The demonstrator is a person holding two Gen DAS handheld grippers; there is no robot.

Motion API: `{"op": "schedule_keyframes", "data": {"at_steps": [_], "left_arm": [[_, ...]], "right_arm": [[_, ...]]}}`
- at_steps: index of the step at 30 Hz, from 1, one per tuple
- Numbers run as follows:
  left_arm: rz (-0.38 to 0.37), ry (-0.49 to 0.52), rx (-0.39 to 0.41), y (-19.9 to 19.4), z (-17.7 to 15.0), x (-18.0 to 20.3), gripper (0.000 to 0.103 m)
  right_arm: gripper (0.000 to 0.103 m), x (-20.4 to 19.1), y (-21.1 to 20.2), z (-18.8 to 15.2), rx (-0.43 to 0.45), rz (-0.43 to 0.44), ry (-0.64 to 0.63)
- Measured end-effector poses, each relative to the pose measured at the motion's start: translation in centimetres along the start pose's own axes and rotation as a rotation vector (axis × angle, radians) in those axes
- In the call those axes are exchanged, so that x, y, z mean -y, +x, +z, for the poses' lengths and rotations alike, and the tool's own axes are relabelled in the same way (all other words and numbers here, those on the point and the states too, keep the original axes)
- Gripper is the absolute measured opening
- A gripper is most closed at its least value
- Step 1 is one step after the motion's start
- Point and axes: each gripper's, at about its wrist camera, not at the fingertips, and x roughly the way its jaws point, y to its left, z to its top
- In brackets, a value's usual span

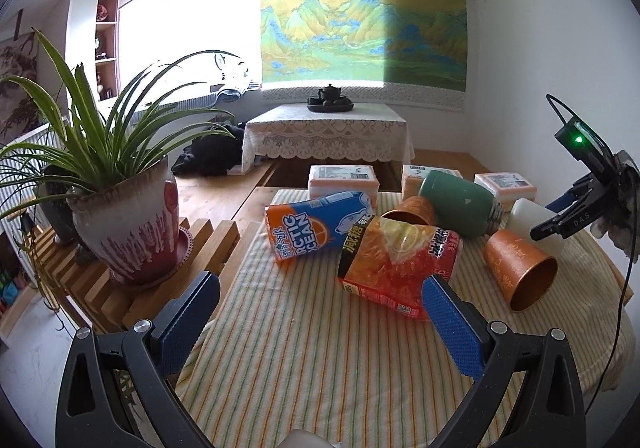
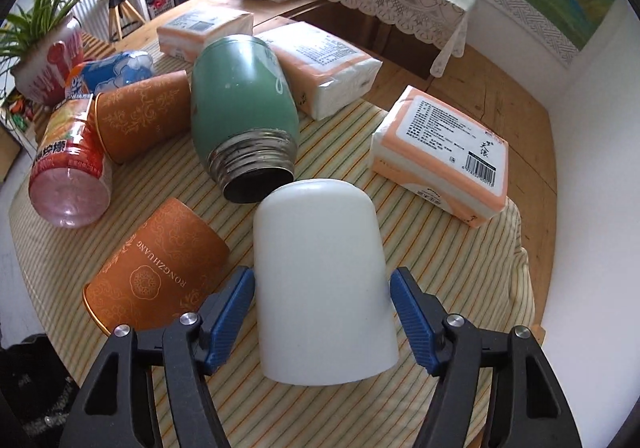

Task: Flip cup upside down
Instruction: 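Move the right gripper to the white cup lying on its side and grasp it, then lift the white cup with the right gripper toward the left gripper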

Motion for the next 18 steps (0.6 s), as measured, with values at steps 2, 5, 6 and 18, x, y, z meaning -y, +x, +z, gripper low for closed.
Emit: {"op": "schedule_keyframes", "data": {"at_steps": [2,5,6,18], "left_arm": [[-0.001,0.003,0.001,0.0,-0.1,0.1,0.102],[-0.001,0.004,0.002,-0.1,-0.1,0.2,0.102],[0.0,0.003,0.002,-0.2,0.0,0.2,0.102],[0.02,-0.009,0.01,-1.2,0.1,-0.5,0.102]], "right_arm": [[0.067,-0.1,0.0,0.1,-0.005,0.003,-0.013],[0.067,-0.3,0.1,0.3,-0.014,-0.005,-0.039],[0.067,-0.5,0.1,0.3,-0.017,-0.011,-0.052],[0.07,-1.3,1.2,0.7,-0.058,-0.084,-0.088]]}}
